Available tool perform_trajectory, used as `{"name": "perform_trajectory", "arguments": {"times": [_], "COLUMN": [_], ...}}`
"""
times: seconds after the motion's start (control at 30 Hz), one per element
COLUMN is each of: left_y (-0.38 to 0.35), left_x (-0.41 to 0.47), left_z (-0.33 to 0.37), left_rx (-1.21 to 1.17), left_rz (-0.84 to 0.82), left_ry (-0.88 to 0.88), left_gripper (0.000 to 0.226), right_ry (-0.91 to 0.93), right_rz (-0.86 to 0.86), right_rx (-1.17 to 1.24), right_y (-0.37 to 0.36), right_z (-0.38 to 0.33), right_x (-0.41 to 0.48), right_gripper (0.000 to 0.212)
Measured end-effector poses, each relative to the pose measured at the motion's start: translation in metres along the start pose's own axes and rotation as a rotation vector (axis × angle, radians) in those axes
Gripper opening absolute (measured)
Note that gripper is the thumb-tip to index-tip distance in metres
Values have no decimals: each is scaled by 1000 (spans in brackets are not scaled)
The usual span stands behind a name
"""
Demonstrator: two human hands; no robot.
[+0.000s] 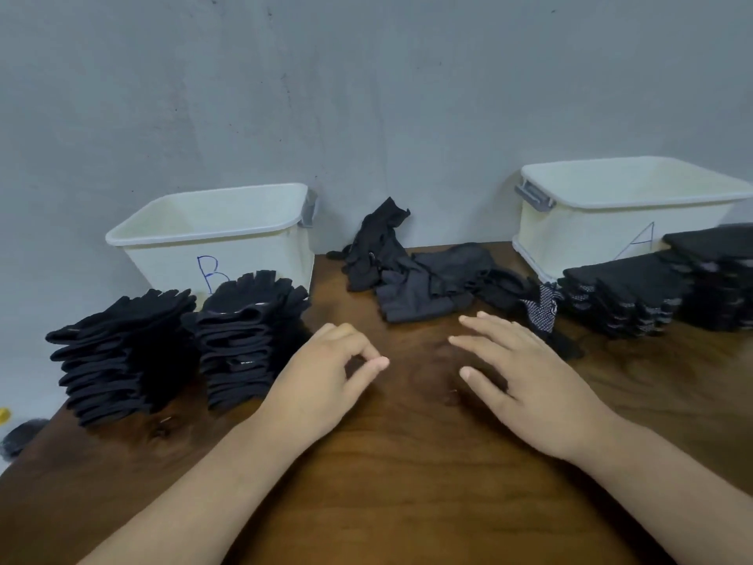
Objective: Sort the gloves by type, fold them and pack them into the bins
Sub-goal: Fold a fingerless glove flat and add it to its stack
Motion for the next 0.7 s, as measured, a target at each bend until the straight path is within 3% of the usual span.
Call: {"name": "perform_trajectory", "arguments": {"times": [0.1,0.23,0.37,0.43,0.5,0.7], "left_y": [-16,-36,-57,-69,-75,-63], "left_x": [8,28,50,58,64,45], "left_z": [3,20,43,46,47,41], "left_rx": [23,147,181,230,280,354], "left_rz": [-23,30,69,-22,-120,-80], "left_ry": [52,47,1,31,82,90], "left_gripper": [22,33,16,48,64,51], "right_ry": [-92,-167,-162,-175,-196,-213], "right_rz": [135,142,146,131,107,79], "right_rx": [-15,-5,18,35,42,53], "right_y": [7,1,-1,-3,-6,-7], "right_z": [18,30,31,33,37,40], "right_x": [18,21,18,17,16,17], "right_gripper": [49,51,51,52,53,51]}}
Point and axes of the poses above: each hand's wrist, its own x-axis towards the middle knuckle, its own y-axis out of the back of the hand, z = x × y, the point moved 3 cm from there along x, towards the middle knuckle, and after that the axes turned 4 degrees about y, right-handed, at the moved point
